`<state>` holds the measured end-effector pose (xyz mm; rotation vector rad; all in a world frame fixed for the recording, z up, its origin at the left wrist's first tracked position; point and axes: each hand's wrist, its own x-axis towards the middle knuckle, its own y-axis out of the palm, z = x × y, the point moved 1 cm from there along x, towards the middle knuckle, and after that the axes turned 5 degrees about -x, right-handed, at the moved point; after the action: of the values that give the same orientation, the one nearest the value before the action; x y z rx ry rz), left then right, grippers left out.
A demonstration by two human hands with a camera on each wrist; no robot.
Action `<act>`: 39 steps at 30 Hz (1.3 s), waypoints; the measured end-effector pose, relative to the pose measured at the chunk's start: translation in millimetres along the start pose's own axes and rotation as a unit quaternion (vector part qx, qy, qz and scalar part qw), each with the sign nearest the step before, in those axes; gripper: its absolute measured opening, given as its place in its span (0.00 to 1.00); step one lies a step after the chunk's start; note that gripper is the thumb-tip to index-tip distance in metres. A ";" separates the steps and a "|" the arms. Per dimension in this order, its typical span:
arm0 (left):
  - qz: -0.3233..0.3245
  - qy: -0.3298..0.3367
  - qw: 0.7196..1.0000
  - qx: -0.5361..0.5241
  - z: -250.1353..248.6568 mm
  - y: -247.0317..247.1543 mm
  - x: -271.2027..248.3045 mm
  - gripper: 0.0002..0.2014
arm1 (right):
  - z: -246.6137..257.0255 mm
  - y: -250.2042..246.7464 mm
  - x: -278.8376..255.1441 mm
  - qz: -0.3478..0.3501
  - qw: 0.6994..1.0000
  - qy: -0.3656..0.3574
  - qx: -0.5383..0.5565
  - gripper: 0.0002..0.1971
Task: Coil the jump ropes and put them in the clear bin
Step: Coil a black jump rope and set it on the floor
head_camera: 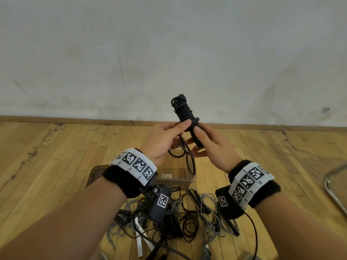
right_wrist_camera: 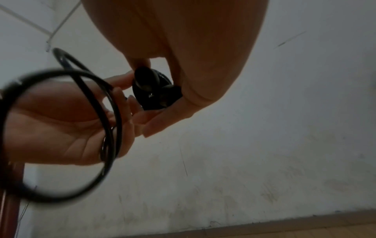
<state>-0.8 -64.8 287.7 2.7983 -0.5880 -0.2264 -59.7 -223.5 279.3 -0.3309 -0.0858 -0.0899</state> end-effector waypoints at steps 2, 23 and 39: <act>0.010 -0.011 1.000 0.001 -0.2 0.7 -1.9 0.17 | 0.5 -0.1 -0.1 -0.016 0.999 -0.028 -0.019 0.22; 0.049 -0.007 0.996 0.077 4.5 9.2 -4.4 0.16 | -4.0 -2.4 1.7 -0.138 0.975 -0.099 -0.142 0.22; -0.029 0.051 0.983 0.172 11.0 -0.8 6.5 0.12 | -7.1 -5.4 3.9 -0.193 0.942 -0.066 -0.267 0.28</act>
<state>3.1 -69.4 276.4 3.1392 -0.5688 0.0102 -55.9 -231.2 274.7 -0.8624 -0.2604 -0.4863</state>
